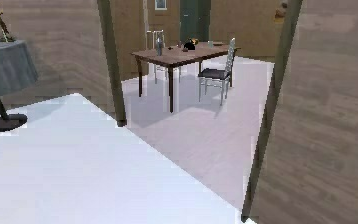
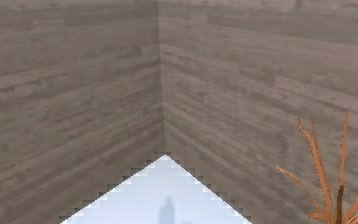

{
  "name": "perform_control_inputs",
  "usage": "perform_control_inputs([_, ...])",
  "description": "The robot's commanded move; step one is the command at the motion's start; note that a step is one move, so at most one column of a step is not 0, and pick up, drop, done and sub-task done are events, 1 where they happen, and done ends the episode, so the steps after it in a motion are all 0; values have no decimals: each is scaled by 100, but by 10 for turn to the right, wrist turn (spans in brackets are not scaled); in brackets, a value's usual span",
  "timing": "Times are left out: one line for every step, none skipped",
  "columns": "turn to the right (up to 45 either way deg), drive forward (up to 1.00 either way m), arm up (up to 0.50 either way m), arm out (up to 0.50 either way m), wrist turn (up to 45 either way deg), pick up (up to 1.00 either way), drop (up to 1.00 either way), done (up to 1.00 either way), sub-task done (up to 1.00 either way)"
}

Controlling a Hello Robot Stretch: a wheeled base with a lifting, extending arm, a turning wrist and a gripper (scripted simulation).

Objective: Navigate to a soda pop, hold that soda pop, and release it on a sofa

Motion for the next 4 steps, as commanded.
perform_control_inputs([-60, 0, 0, 0, 0, 0, 0, 0, 0])
perform_control_inputs([0, 100, 0, 0, 0, 0, 0, 0, 0])
perform_control_inputs([0, 100, 0, 0, 0, 0, 0, 0, 0])
perform_control_inputs([-30, 0, 0, 0, 0, 0, 0, 0, 0])
